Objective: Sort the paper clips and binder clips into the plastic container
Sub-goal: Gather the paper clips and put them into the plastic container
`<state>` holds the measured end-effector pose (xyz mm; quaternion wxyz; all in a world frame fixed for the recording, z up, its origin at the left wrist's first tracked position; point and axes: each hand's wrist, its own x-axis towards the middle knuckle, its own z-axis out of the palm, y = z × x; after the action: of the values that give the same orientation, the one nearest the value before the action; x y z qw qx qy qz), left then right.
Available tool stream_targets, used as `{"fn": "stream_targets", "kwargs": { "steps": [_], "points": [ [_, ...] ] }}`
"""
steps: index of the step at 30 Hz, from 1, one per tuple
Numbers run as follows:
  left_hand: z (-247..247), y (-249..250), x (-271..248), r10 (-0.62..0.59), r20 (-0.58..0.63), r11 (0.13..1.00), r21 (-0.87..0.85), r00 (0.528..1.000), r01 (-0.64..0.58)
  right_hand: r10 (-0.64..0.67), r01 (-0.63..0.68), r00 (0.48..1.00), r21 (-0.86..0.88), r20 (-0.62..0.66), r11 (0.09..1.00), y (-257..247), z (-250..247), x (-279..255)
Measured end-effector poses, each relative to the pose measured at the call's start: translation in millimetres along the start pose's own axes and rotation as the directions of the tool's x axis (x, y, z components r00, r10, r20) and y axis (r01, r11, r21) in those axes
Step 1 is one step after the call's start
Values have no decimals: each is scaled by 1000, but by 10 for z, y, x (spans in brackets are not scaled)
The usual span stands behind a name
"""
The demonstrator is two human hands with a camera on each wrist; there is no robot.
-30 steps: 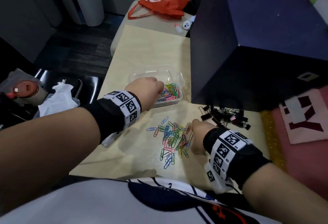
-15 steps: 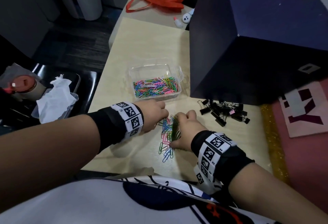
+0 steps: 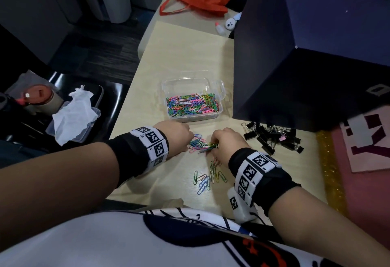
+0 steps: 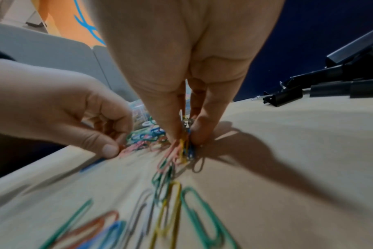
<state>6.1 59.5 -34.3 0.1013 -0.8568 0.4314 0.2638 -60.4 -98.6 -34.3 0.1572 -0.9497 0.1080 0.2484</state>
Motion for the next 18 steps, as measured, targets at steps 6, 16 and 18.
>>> {"fn": "stream_targets", "kwargs": {
  "steps": [6,16,18],
  "points": [
    [-110,-116,-59,-31,-155,996,-89,987,18,17,-14,996,35,-82,999,-87,-344,113],
    [-384,-534,24,-234,-366,946,-301,901,123,32,71,952,321,-304,944,-344,-632,462],
    [-349,-558,53,-263,-369,935,-324,891,143,47,30,959,266,-278,964,-324,-620,494]
  ]
}}
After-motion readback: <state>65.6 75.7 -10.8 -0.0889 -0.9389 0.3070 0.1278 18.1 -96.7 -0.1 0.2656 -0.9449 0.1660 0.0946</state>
